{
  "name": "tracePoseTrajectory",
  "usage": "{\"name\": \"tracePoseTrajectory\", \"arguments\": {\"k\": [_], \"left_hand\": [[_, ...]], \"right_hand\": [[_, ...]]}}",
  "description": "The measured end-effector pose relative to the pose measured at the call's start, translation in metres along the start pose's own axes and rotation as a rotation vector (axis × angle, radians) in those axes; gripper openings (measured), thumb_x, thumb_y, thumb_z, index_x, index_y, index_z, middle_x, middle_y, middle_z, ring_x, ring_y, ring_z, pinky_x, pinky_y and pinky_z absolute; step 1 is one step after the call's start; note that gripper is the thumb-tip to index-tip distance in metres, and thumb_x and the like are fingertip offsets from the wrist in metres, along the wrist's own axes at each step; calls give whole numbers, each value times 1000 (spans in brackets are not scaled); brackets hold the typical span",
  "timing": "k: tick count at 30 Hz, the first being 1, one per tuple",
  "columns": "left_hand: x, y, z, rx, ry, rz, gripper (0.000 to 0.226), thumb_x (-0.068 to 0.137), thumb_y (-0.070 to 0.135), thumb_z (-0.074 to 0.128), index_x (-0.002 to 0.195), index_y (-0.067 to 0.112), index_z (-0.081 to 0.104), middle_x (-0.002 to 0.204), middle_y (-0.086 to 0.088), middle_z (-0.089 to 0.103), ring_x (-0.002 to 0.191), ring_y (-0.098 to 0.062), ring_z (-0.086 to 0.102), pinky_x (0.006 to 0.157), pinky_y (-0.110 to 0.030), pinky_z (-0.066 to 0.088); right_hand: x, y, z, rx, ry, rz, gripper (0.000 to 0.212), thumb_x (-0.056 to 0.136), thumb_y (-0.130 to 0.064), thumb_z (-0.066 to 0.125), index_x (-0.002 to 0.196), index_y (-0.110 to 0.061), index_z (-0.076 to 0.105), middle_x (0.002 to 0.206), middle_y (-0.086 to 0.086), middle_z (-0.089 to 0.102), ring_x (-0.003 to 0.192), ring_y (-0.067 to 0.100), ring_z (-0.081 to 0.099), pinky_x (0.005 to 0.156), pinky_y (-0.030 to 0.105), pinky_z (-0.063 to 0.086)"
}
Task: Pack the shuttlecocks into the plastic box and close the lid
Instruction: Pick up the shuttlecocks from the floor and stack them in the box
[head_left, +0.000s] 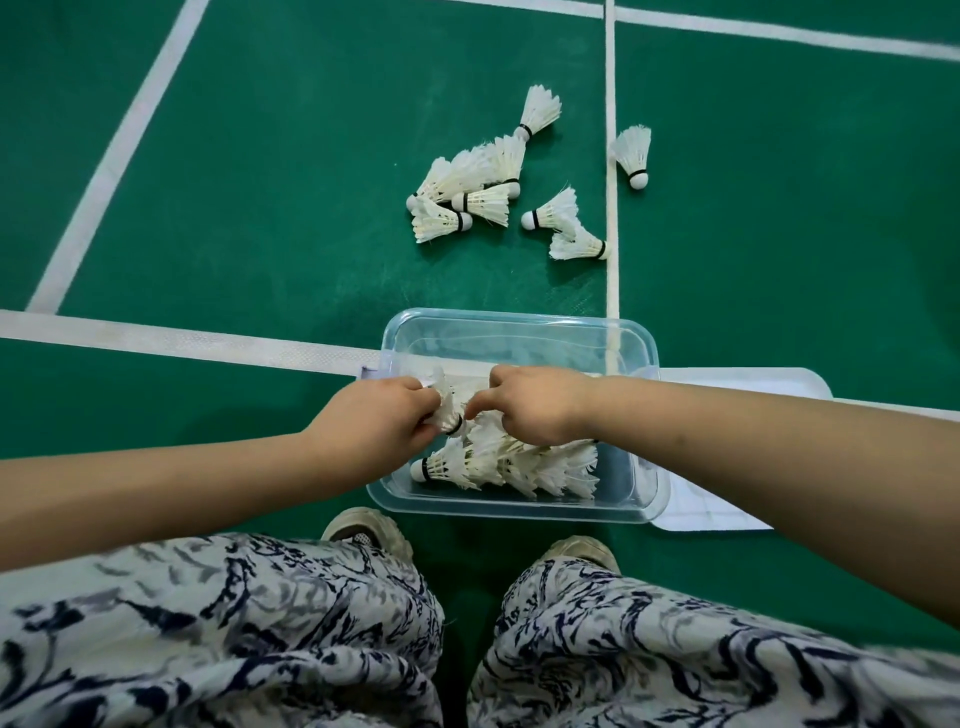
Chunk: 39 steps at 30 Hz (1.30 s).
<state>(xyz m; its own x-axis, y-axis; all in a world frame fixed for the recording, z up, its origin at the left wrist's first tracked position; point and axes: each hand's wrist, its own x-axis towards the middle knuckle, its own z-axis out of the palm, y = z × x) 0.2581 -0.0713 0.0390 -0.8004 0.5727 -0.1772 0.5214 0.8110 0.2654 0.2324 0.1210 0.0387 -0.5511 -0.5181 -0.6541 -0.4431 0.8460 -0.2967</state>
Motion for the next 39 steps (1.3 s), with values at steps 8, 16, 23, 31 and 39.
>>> {"name": "tracePoseTrajectory", "arguments": {"k": [8,16,23,31,39], "left_hand": [[24,8,8,-464,-168,-397,25,87,15,54,63,15,46,75,-10,66,78,-26,67,77,-39,54],[39,32,19,-1059,-416,-772,9,90,2,48,87,10,49,80,-7,58,66,-15,62,63,-28,54],[49,28,-1,-755,-499,-817,36,90,20,54,117,13,33,96,-16,55,70,-26,63,63,-37,57],[71,12,-20,-140,-173,-276,37,88,26,47,124,19,38,91,-10,68,81,-27,59,67,-33,43],[101,-3,-22,-283,-224,-270,38,92,23,50,128,11,45,93,-7,72,75,-18,61,74,-27,46]], "right_hand": [[-7,11,3,61,116,-6,39,94,-13,35,131,-19,48,127,9,49,116,29,50,91,35,40],[-24,22,6,241,197,41,44,91,-11,40,134,-22,43,132,6,50,119,23,50,97,35,43],[-34,35,-4,148,496,127,34,90,-15,41,123,-19,52,120,7,61,105,28,58,76,33,47],[-24,52,-13,-47,649,280,30,91,-20,49,120,-16,49,117,7,50,97,30,56,63,33,39],[-6,77,-8,-96,575,349,25,94,-29,48,108,-11,58,105,8,56,99,29,56,63,31,36]]}}
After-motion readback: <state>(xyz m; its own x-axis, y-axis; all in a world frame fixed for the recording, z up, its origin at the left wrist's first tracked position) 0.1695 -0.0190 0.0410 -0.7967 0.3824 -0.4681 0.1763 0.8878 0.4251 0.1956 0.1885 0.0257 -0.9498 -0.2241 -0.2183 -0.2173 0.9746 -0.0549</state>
